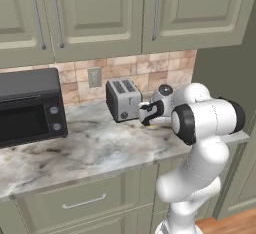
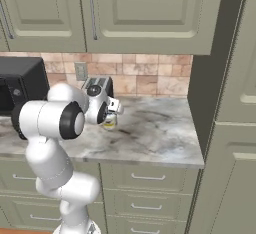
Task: Place the mayonnaise and condiment bottle from the counter to the top shelf of the fridge. If the existing items in the fridge are on the top shelf, move them to other shelves.
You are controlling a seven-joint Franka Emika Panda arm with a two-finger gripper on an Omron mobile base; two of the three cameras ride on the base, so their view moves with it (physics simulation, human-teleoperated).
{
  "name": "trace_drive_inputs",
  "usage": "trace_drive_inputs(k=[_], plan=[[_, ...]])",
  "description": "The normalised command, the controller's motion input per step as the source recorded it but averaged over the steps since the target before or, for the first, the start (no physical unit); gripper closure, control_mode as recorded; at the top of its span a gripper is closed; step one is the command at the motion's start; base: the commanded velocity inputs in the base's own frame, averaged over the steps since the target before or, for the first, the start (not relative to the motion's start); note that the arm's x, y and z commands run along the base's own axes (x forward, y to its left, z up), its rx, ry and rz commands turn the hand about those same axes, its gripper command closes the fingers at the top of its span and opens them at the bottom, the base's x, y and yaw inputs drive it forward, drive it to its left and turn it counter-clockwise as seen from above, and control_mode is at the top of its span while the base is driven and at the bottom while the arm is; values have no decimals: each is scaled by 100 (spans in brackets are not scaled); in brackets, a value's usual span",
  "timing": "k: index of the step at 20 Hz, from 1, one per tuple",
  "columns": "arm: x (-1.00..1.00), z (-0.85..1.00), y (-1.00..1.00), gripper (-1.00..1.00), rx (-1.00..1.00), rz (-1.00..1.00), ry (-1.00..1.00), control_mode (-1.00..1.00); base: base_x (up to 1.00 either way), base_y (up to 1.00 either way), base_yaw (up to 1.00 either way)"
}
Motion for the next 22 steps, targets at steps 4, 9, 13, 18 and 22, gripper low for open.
trace_drive_inputs(k=[4, 9, 13, 18, 22], plan=[[0, -2, 0, 100, -1, 0, -10, -100, 0, 0, 0], [-6, 33, 2, 100, 0, 0, 2, -100, 0, 0, 0], [-50, 100, 8, 100, 2, 0, 7, -100, 0, 0, 0], [-91, 100, 3, 100, 6, 0, 10, -100, 0, 0, 0], [-100, 100, 3, 100, 4, 0, 6, -100, 0, 0, 0]])
